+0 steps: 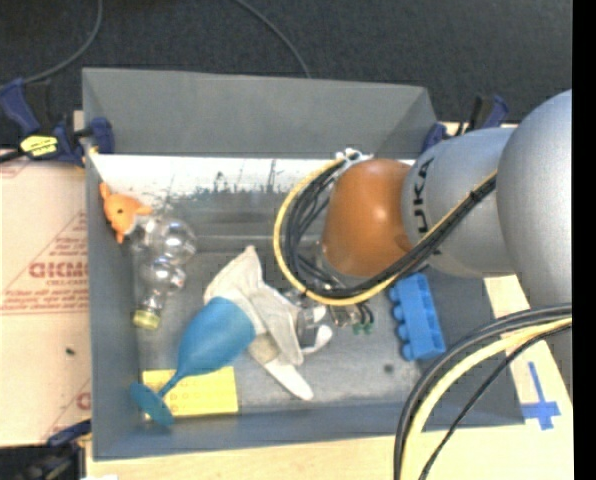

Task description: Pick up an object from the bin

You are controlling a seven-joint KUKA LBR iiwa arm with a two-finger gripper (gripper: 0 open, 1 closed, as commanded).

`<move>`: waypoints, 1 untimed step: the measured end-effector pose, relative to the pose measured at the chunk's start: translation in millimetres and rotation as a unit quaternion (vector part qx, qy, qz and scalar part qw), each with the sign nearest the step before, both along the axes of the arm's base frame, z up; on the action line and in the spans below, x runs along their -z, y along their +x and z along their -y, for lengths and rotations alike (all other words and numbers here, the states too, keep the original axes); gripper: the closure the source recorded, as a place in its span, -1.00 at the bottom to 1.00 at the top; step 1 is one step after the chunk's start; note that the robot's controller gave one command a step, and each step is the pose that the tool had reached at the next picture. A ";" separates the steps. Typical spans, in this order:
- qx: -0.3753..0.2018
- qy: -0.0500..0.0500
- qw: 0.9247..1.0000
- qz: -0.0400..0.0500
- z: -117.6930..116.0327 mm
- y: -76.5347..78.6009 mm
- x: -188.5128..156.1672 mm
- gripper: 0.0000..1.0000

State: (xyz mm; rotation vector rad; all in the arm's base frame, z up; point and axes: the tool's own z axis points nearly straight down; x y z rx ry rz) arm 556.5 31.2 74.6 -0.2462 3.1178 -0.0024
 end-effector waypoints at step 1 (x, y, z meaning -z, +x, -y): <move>0.000 0.000 1.000 0.000 -0.1 0.0 0.0 1.00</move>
Offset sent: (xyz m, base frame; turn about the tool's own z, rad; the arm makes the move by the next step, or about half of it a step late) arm 0.0000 0.0000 0.0000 0.0000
